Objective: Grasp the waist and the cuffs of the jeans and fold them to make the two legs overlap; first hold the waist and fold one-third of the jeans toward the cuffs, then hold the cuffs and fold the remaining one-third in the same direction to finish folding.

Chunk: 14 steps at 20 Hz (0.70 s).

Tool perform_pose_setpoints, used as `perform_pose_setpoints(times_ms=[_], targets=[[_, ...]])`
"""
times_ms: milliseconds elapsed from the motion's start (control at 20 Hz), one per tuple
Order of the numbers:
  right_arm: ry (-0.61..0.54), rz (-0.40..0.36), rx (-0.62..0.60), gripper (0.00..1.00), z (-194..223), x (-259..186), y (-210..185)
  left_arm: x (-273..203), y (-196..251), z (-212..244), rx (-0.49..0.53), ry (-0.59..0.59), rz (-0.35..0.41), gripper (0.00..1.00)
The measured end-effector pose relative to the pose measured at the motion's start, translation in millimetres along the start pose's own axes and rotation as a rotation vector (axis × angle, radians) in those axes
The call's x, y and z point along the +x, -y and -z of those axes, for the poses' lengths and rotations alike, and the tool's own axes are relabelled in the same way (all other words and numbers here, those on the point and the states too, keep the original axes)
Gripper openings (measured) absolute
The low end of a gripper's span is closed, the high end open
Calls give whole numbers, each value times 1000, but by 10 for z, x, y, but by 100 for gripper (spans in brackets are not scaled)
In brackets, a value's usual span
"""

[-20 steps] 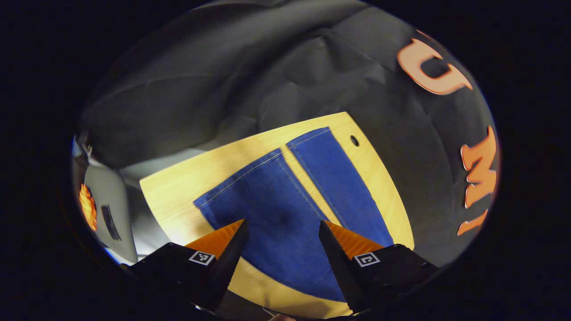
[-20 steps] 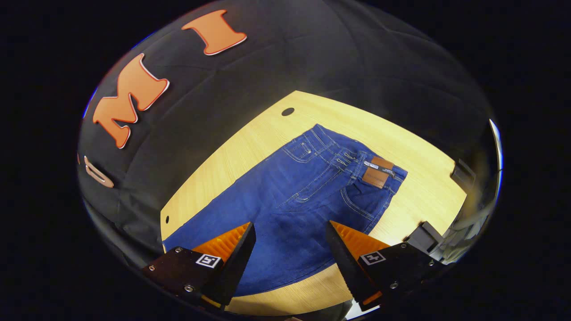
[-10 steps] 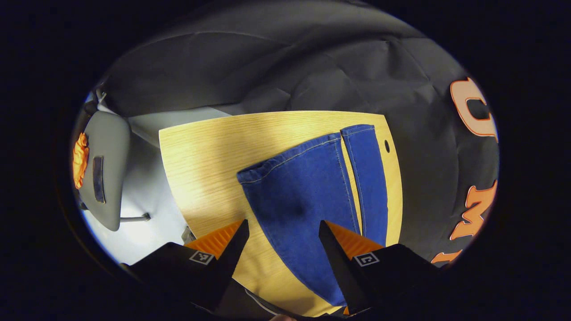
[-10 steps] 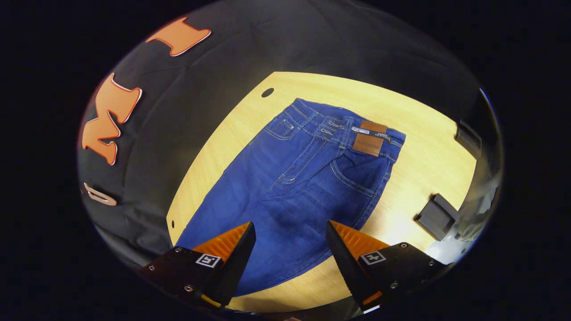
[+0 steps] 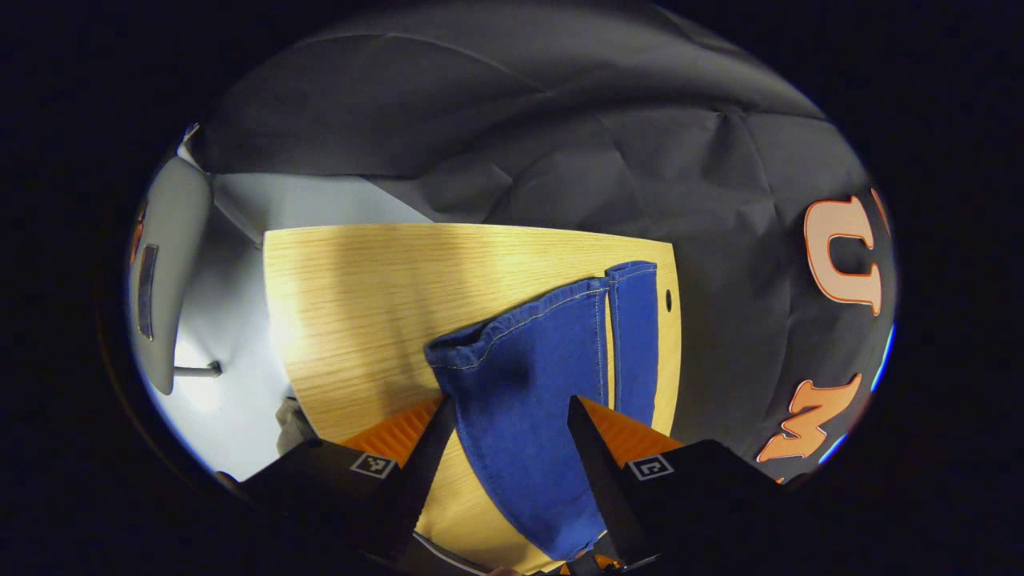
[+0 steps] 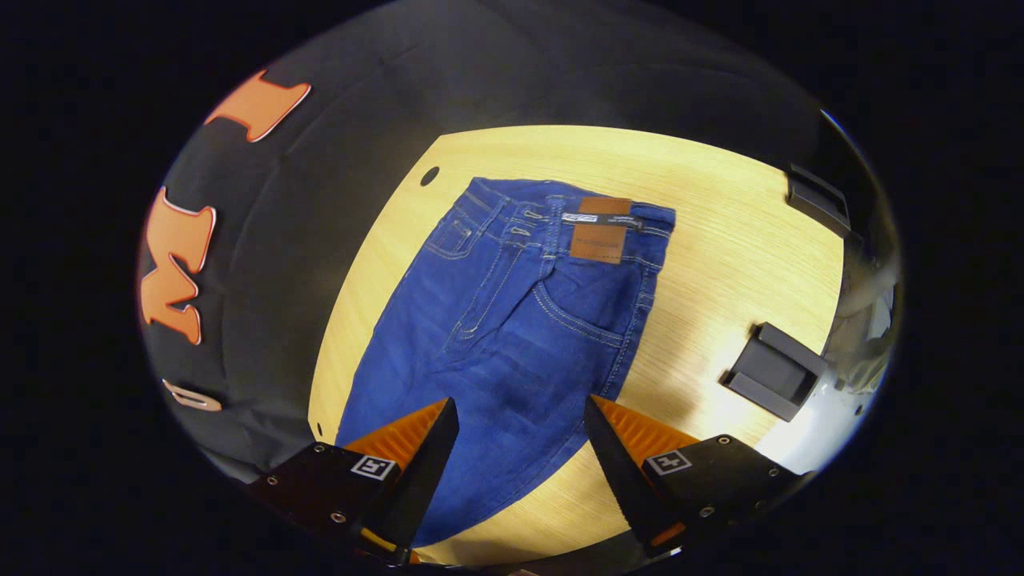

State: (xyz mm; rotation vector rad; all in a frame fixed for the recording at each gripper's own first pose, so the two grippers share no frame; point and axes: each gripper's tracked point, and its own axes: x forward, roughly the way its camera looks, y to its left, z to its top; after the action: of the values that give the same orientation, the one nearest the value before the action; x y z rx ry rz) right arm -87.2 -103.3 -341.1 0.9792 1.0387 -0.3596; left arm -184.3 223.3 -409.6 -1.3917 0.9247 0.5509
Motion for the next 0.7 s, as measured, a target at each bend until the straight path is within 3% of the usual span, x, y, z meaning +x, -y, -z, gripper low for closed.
perform_pose_setpoints(times_ms=[250,350,450,500,550,600,650,700], targets=[[10,-10,49,98,-50,3,112,272,242,27,59,-25,47,88],[10,-18,67,98,-62,7,133,355,291,34,63,-29,54,81],[12,-31,80,98,-83,18,151,433,270,58,83,-38,38,63],[6,-34,83,98,-74,17,170,453,208,63,103,-30,9,48],[6,-33,89,98,-84,22,197,437,145,48,118,-28,-23,27],[6,-26,99,98,-91,19,238,461,182,25,125,-12,-22,0],[22,-27,115,98,-128,18,263,392,205,56,156,-13,-6,6],[26,-26,131,98,-157,14,290,355,273,58,184,1,3,5]])
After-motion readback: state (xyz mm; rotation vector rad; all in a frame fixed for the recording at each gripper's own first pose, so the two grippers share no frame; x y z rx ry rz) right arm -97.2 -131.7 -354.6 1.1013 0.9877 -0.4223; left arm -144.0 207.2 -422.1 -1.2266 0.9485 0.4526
